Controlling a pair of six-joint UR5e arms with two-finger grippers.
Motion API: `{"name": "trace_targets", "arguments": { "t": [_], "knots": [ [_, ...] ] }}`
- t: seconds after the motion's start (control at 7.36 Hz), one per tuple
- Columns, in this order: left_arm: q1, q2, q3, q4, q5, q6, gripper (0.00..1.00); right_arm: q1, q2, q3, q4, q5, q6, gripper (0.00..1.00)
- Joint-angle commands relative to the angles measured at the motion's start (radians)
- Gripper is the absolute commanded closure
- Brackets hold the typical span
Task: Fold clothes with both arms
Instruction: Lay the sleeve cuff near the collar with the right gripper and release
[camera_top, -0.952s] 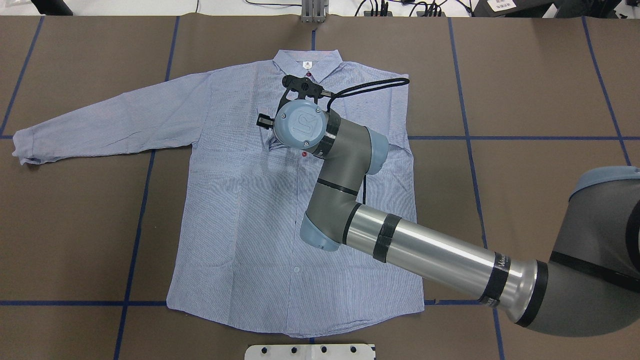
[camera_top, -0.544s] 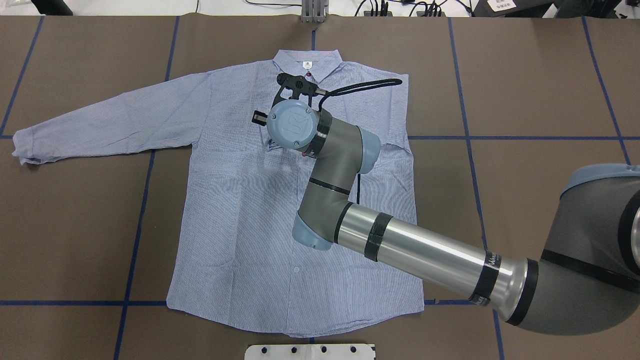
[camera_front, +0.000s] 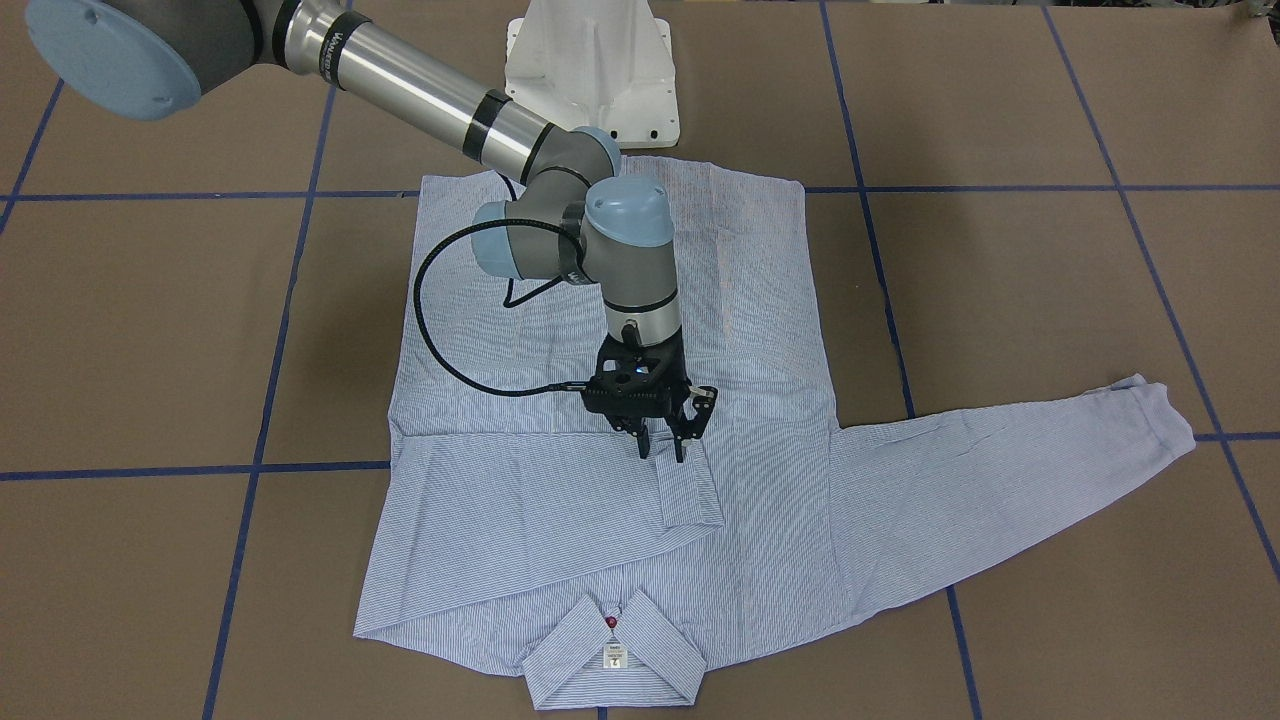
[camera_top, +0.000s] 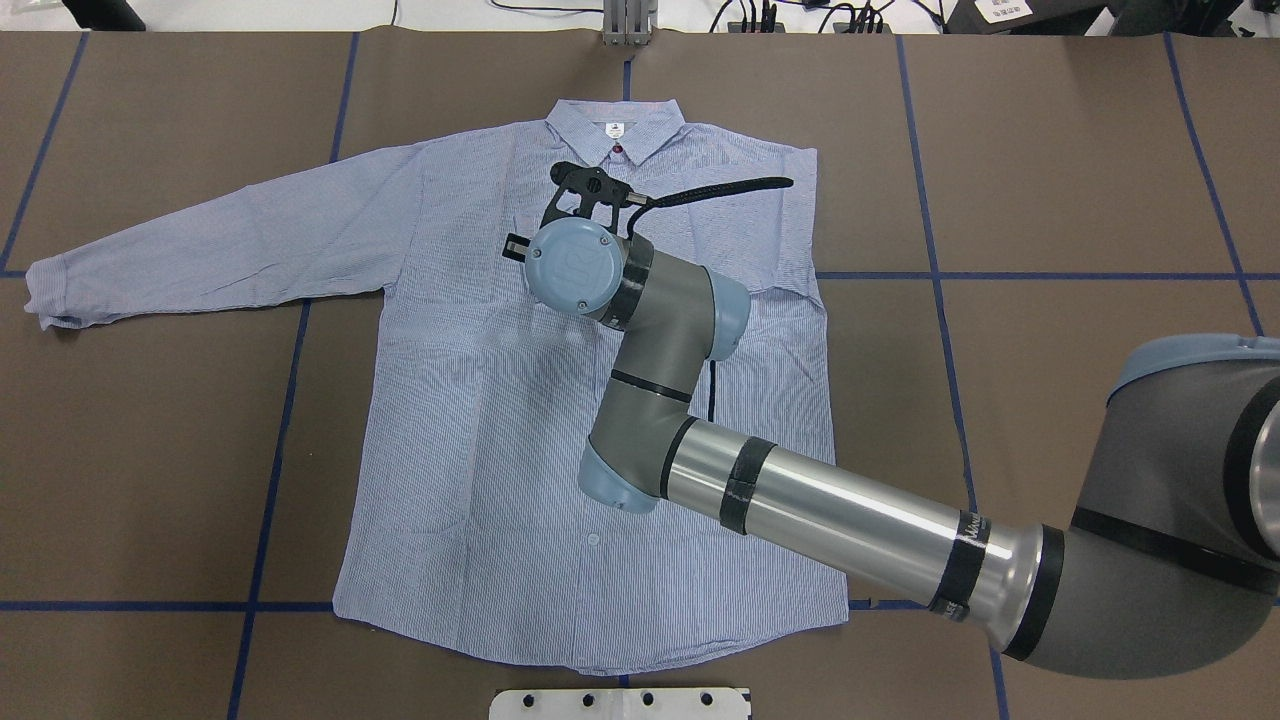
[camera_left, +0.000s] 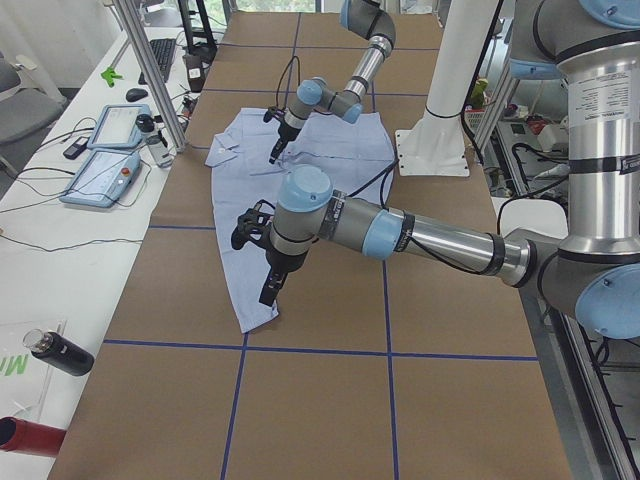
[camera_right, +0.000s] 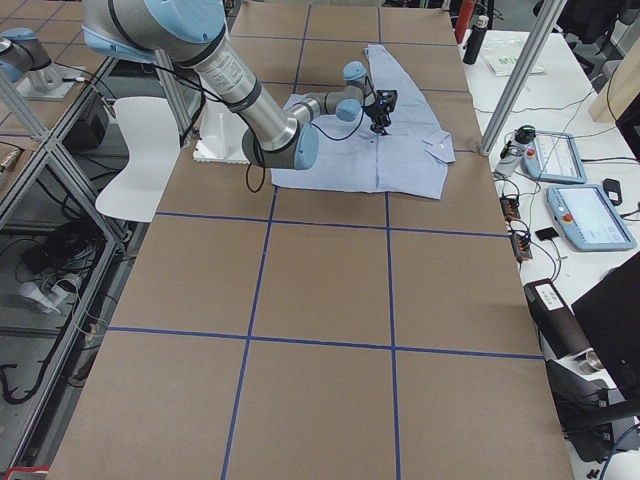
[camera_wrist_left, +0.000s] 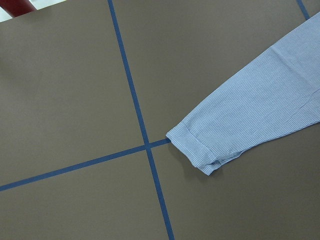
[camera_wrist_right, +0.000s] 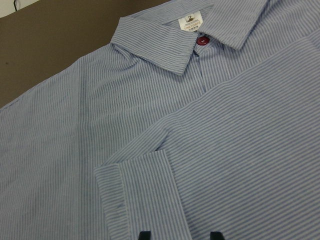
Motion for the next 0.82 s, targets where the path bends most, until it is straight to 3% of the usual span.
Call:
{"name": "trace_targets", "arguments": {
  "t": [0.0,0.27,0.54,0.68],
  "knots": [
    [0.000,0.000,0.002,0.000,0.000,0.000,0.00,-0.001,0.021,-0.001,-0.001,0.000,0.022,1.00],
    [0.000,0.002,0.002,0.000,0.000,0.002,0.00,-0.002,0.054,0.002,-0.007,0.000,0.011,1.00],
    [0.000,0.002,0.005,0.000,0.000,0.002,0.00,-0.009,0.107,0.010,-0.099,-0.004,-0.049,1.00],
    [0.000,0.002,0.005,0.000,0.000,0.002,0.00,-0.029,0.108,0.007,-0.099,-0.064,-0.052,0.87]
  ]
}}
